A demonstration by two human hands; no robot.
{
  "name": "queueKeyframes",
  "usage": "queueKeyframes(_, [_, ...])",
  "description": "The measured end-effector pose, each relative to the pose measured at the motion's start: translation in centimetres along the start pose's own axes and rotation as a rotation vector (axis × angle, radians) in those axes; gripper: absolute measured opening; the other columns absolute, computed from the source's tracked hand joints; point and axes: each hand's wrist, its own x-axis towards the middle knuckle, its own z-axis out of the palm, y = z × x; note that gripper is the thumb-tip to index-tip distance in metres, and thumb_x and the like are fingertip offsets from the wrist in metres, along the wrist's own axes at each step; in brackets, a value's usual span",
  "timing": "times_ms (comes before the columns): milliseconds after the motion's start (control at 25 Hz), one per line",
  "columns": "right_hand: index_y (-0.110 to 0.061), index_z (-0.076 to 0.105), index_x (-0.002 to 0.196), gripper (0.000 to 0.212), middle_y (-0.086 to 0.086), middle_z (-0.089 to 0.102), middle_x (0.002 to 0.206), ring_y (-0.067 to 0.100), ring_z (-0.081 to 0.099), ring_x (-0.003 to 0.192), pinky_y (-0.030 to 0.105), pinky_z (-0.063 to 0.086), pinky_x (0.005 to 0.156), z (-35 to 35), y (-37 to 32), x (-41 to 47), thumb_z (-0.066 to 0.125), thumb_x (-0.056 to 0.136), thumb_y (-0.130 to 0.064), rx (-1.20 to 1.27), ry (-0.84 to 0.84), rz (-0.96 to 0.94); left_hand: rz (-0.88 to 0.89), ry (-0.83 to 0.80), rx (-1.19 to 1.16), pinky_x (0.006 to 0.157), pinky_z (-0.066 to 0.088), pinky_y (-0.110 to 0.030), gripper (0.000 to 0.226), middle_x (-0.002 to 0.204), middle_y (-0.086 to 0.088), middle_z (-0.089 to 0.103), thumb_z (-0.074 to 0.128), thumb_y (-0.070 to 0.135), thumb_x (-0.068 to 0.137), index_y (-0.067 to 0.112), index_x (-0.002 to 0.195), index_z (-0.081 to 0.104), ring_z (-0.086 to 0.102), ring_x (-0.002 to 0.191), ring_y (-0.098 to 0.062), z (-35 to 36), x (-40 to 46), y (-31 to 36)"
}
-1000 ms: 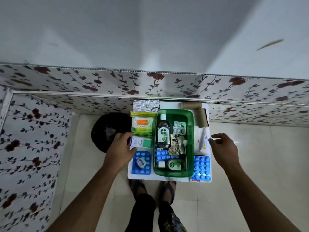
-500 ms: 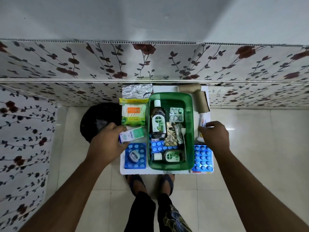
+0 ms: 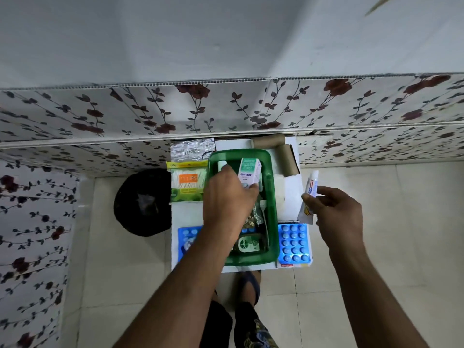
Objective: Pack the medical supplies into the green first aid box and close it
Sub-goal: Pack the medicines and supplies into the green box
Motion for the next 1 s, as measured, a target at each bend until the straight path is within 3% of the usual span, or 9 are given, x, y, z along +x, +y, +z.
queueKeyframes(160, [-0.028,0.071,0.095,0.017,0.001,0.074,0.083,0.016,0.069,0.069,0.048,0.059,0.075,-0.3,-0.5,0.0,0.077,0.079,-0.026,0.002,-0.025,-0.038,-0.04,-0.034,-0.016,0.053,0.037,-0.03,0.035,0.088,-0.011,0.069,0.066,0.041,0.085,0.008,0.09,0.058,0.06,0.071,-0.027,4.3,1.8,-0.2])
queueKeyframes(320, [-0.03,0.07,0.095,0.017,-0.002,0.074,0.082,0.015,0.07,0.068,0.048,0.059,0.076,-0.4,-1.1,-0.1,0.077,0.079,-0.025,0.0,-0.071,-0.015,0.008,-0.165,-0.072,0.073,0.057,-0.04,0.025,0.106,-0.014,0.071,0.051,0.015,0.093,0.006,0.113,0.064,0.067,0.081,-0.027,4.2,1.8,-0.3])
queueKeyframes(400, [-0.028,0.071,0.094,0.016,-0.005,0.074,0.08,0.012,0.07,0.067,0.044,0.06,0.075,0.3,-1.9,-1.2,0.076,0.08,-0.025,-0.013,-0.099,-0.039,0.081,-0.214,-0.077,0.067,0.057,-0.034,0.033,0.117,-0.007,0.068,0.05,0.01,0.094,0.008,0.126,0.059,0.066,0.075,-0.018,2.2,1.0,-0.7])
queueKeyframes(440, [-0.026,0.072,0.095,0.016,-0.007,0.074,0.079,0.01,0.07,0.067,0.041,0.06,0.073,1.1,-2.6,-1.9,0.077,0.08,-0.026,-0.04,-0.121,-0.065,0.106,-0.193,-0.123,0.06,0.054,-0.024,0.035,0.116,0.0,0.066,0.051,0.012,0.095,0.012,0.129,0.057,0.065,0.071,-0.012,0.7,0.5,-1.2])
queueKeyframes(520, [-0.02,0.074,0.1,0.021,-0.006,0.075,0.081,0.01,0.071,0.07,0.035,0.059,0.071,3.3,-4.1,-3.0,0.077,0.08,-0.028,-0.139,-0.163,-0.151,0.107,-0.055,-0.239,0.061,0.046,-0.01,0.027,0.107,0.012,0.065,0.056,0.019,0.094,0.021,0.12,0.063,0.063,0.078,-0.001,-2.5,-0.4,-2.8])
queueKeyframes(640, [-0.015,0.073,0.102,0.025,0.004,0.076,0.09,0.025,0.069,0.083,0.032,0.054,0.072,7.7,-5.4,-3.4,0.073,0.082,-0.03,-0.401,-0.226,-0.278,-0.012,0.137,-0.336,0.069,0.042,-0.008,0.013,0.094,0.014,0.068,0.061,0.017,0.09,0.023,0.099,0.067,0.063,0.085,0.004,-5.6,-0.5,-7.7])
queueKeyframes(840, [-0.009,0.066,0.087,0.005,0.013,0.072,0.089,0.031,0.068,0.081,0.028,0.04,0.061,12.5,-5.9,-1.7,0.065,0.087,-0.013,-0.869,-0.217,-0.477,-0.121,0.168,-0.312,0.068,0.038,-0.008,0.013,0.091,0.005,0.069,0.061,0.011,0.089,0.019,0.097,0.068,0.062,0.083,-0.003,-4.9,0.4,-13.7])
queueKeyframes(1000, [-0.006,0.067,0.089,0.01,0.014,0.072,0.089,0.032,0.07,0.081,0.03,0.042,0.06,13.4,-6.6,-2.2,0.059,0.086,0.0,-1.022,-0.225,-0.57,-0.077,0.147,-0.311,0.069,0.041,-0.013,0.014,0.09,0.005,0.07,0.061,0.012,0.088,0.019,0.098,0.068,0.065,0.085,-0.007,-3.7,0.3,-15.8])
